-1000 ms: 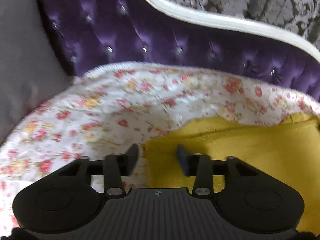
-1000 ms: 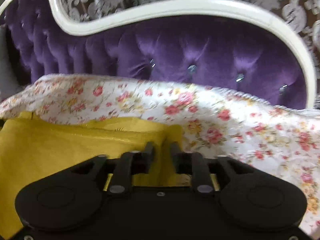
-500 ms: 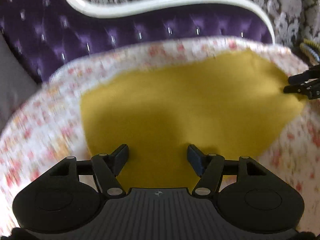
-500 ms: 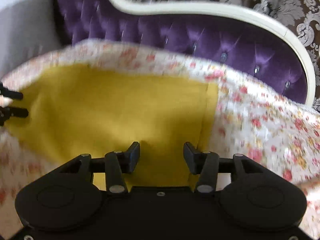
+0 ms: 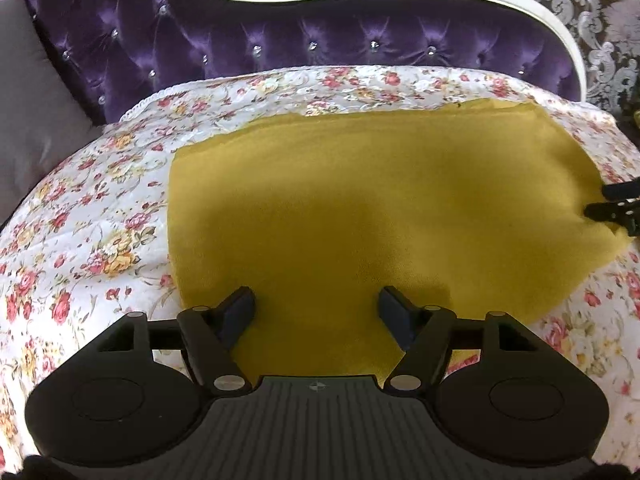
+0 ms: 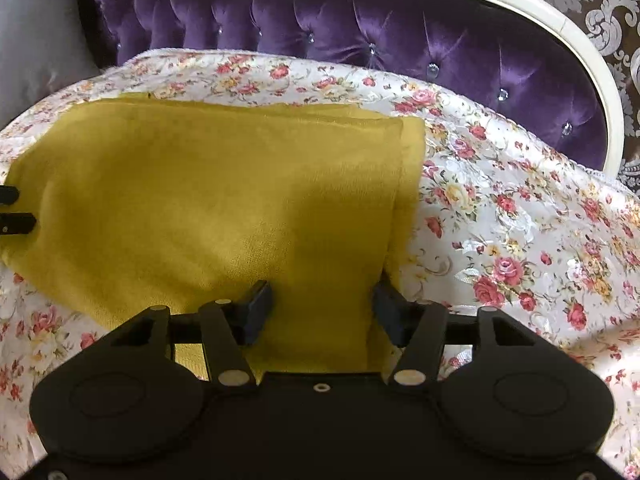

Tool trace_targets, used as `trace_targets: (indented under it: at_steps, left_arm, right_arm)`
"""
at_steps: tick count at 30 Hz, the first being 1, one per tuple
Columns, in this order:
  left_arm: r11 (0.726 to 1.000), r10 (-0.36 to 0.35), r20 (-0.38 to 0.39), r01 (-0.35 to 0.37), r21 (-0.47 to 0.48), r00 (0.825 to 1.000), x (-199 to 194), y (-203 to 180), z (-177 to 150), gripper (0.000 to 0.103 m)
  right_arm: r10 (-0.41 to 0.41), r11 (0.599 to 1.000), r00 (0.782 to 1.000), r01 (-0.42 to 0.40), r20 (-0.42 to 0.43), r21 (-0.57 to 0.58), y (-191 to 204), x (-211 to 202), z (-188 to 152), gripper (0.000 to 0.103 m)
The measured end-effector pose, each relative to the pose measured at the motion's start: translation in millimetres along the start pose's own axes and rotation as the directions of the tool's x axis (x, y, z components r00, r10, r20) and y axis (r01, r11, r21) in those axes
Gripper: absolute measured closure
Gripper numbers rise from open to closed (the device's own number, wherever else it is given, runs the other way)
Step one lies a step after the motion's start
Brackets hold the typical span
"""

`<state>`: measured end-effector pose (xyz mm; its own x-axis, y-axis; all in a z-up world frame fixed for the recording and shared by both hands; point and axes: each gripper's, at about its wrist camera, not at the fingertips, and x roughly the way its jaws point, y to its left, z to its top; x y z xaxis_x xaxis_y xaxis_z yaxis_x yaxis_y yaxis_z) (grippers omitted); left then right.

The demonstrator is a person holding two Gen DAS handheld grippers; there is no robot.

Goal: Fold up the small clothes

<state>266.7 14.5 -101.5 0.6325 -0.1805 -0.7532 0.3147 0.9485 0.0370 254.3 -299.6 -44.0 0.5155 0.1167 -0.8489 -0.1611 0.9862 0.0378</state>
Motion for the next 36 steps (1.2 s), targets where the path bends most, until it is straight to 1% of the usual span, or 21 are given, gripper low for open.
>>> trace_targets:
  at_steps: [7,15,23,29,36]
  left_arm:
    - [0.998,-0.003,-0.025,0.001,-0.057,1.000,2,4,5,0.032]
    - [0.998,-0.015,-0.061,0.011,-0.065,0.998,5,6,11,0.032]
    - [0.998,-0.020,-0.095,0.014,-0.055,0.995,8,8,18,0.032]
    - [0.998,-0.012,-0.086,0.007,-0.055,0.996,8,7,16,0.031]
    - [0.999,0.014,-0.067,-0.016,-0.034,0.998,7,1,12,0.031]
  right_arm:
    - [-0.007,1.000,0.999,0.008,-0.053,0.009,1,2,6,0.040]
    - [-0.006,1.000,0.996,0.006,-0.084,0.002,0,6,10,0.040]
    - [-0.004,1.000,0.996,0.003,-0.090,-0.014,0,6,11,0.040]
    - [0.000,1.000,0.996,-0.002,-0.089,-0.019,0,6,11,0.040]
    - [0.000,1.000,0.997,-0.003,-0.079,-0.031,0,4,10,0.040]
